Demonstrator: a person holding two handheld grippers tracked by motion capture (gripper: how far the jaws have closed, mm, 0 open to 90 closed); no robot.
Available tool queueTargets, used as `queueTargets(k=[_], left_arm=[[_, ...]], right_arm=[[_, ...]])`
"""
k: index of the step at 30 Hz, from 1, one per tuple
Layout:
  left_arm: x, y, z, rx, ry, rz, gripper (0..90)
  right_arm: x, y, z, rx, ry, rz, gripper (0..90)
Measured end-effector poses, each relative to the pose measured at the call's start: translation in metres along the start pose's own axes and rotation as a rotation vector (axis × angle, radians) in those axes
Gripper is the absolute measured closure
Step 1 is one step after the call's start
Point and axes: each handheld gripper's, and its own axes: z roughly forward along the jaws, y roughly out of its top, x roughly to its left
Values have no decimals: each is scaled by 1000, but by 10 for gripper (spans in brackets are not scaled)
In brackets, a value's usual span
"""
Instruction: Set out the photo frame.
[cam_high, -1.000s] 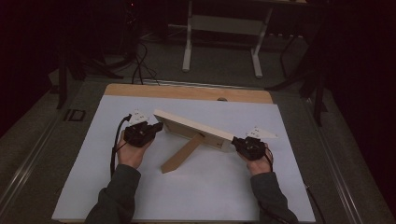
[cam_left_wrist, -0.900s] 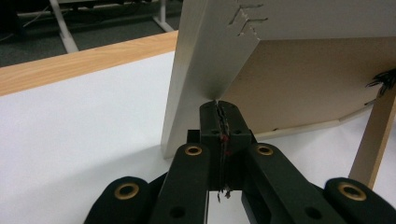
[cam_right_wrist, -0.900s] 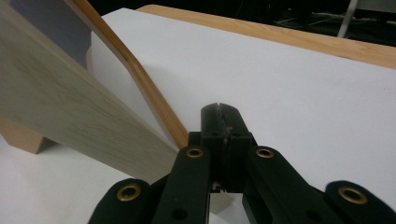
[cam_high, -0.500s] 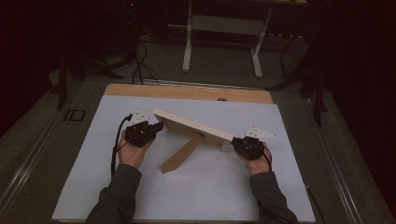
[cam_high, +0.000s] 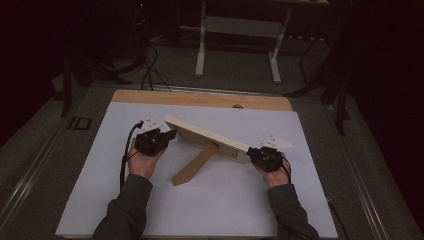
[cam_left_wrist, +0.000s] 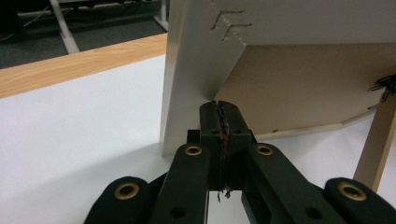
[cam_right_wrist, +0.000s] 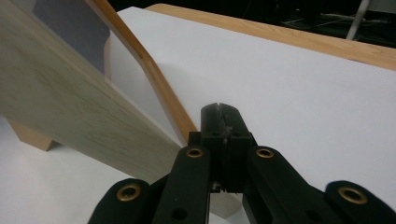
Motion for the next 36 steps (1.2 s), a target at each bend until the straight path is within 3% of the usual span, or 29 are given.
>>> queueTargets(k=[19, 36], left_arm=[[-5, 8, 9, 8, -1, 16, 900], [-5, 11, 14, 4, 0, 6, 900]], right_arm=[[5, 2, -3, -6, 13, -19, 895], [13, 4, -5, -14, 30, -40, 895]])
